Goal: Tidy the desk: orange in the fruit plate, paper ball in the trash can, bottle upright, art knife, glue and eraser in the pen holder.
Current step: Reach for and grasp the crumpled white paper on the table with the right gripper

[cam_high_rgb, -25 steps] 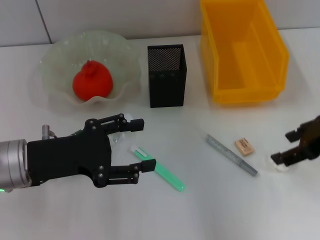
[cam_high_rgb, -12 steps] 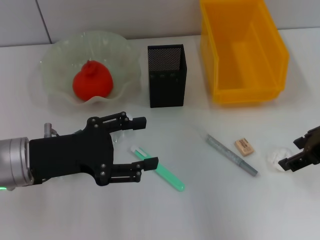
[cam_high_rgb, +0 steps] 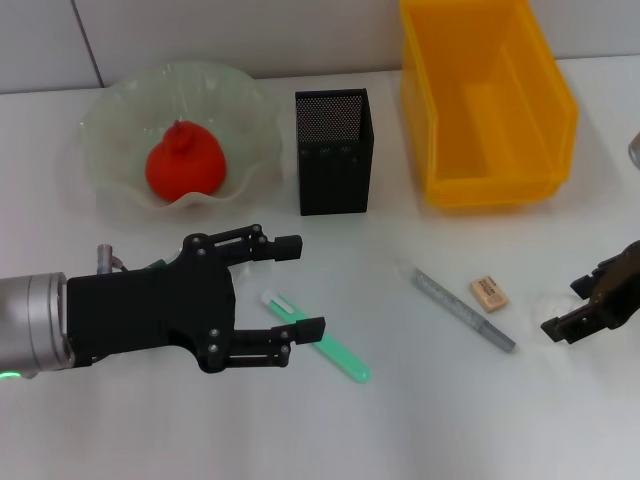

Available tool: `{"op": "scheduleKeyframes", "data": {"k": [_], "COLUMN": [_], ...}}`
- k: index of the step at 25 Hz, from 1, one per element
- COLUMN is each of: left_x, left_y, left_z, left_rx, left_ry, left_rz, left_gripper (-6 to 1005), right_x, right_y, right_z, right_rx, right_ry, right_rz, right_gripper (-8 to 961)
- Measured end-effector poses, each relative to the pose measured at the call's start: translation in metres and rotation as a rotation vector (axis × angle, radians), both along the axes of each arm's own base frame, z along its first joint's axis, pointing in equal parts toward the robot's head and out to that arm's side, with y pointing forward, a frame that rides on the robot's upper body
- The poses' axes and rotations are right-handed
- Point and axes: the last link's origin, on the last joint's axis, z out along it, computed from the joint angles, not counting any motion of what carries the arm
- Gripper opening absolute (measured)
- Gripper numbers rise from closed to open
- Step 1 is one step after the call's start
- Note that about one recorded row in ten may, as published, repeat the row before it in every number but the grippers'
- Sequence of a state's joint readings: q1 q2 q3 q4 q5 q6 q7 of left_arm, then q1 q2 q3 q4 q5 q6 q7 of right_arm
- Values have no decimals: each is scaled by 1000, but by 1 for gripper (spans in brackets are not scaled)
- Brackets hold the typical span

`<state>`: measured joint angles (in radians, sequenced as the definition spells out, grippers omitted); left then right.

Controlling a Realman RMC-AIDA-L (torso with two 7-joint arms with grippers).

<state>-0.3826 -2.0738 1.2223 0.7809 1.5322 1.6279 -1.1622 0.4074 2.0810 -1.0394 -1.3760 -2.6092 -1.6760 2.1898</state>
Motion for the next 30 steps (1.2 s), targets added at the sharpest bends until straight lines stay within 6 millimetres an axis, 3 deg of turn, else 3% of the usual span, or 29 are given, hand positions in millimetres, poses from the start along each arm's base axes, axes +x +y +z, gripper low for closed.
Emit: {"op": "scheduleKeyframes", "data": {"k": [26,30], "left_x": [2,2], "left_y": [2,3], "left_z": [-1,-1], "left_rx": [8,10], "left_ry": [1,3], "left_rz": [-6,-7], "left_gripper": [813,812], "right_x": [4,3], "right_y": [11,11], "right_z": [-13,-17], "right_rx": [-22,-32], "right_ry": [-43,-67], "right_rz": [-32,-37], "right_gripper": [725,597]}}
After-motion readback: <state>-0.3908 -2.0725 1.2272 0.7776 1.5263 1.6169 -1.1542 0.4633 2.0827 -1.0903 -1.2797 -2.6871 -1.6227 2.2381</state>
